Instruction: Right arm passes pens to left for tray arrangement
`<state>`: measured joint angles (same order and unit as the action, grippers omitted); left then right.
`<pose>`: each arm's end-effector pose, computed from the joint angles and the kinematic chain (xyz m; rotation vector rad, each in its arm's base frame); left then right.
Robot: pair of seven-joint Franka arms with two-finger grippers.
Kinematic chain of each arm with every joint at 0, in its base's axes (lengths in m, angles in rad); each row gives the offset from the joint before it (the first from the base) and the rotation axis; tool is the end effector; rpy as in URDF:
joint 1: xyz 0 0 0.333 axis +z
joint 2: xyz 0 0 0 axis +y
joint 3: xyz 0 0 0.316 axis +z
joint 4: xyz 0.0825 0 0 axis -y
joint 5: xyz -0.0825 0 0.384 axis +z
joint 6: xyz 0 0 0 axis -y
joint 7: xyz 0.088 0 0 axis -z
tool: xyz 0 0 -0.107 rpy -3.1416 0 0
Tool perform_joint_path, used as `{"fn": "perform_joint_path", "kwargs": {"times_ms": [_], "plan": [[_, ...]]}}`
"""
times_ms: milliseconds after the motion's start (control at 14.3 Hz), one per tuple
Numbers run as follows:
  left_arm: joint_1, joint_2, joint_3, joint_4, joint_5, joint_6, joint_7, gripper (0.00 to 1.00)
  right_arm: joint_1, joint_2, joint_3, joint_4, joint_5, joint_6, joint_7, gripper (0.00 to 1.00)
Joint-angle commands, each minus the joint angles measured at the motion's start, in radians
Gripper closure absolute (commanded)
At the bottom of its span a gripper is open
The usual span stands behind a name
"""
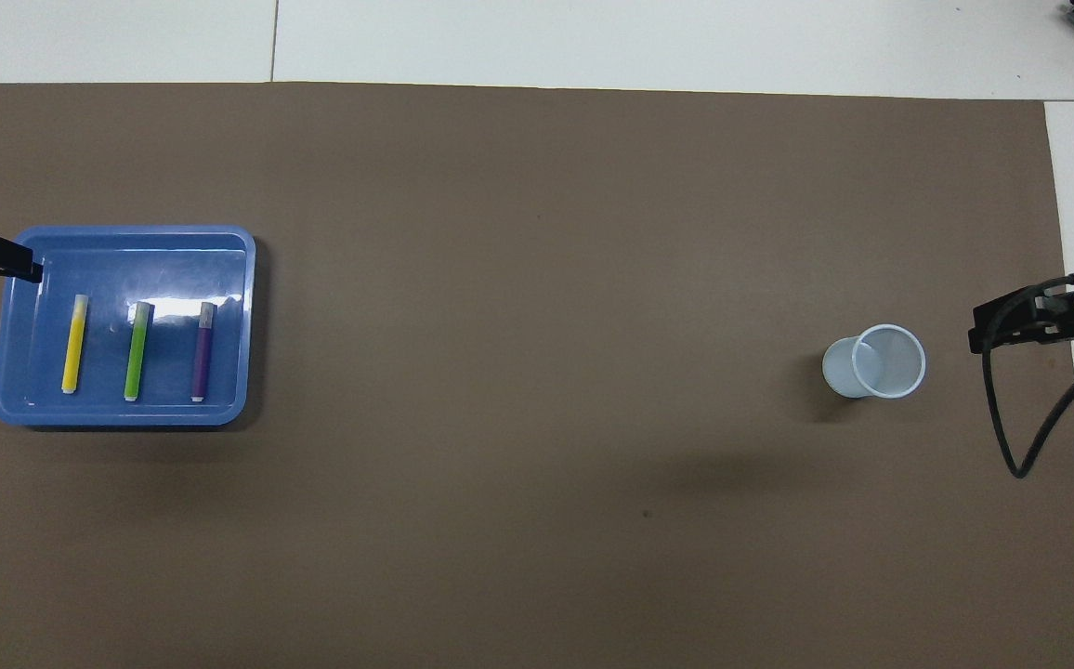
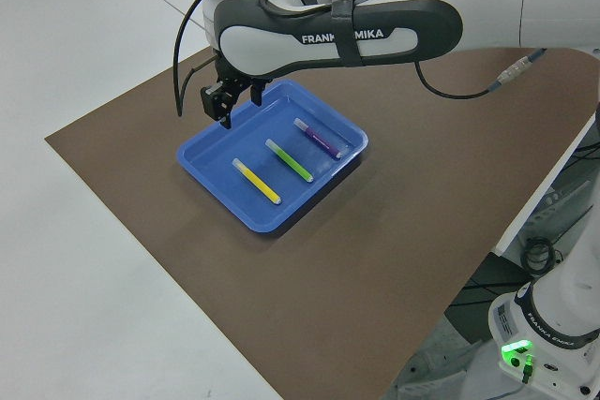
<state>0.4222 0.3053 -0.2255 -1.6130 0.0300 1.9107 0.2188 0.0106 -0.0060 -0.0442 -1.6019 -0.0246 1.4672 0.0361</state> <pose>0.6332 0.1433 0.4531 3.1033 -0.0342 0.0128 0.5397 -0.0211 0.6049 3.1087 -0.1099 -0.2004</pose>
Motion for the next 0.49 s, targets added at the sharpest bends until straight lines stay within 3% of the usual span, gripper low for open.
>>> {"fn": "perform_joint_path", "kwargs": {"times_ms": [0,210,420], "plan": [[-0.04,-0.021,0.012,0.056,-0.002,-0.073,-0.083,0.1,-0.004,0.009,-0.002,0.022,0.005,-0.016,0.005,0.0],[-0.075,-0.041,0.011,0.079,0.004,-0.126,-0.162,0.0,-0.004,0.009,0.004,0.019,0.005,-0.01,0.007,0.0],[-0.117,-0.044,0.012,0.137,0.007,-0.202,-0.22,0.0,-0.004,0.009,0.007,0.017,0.005,-0.002,0.015,0.0]]}}
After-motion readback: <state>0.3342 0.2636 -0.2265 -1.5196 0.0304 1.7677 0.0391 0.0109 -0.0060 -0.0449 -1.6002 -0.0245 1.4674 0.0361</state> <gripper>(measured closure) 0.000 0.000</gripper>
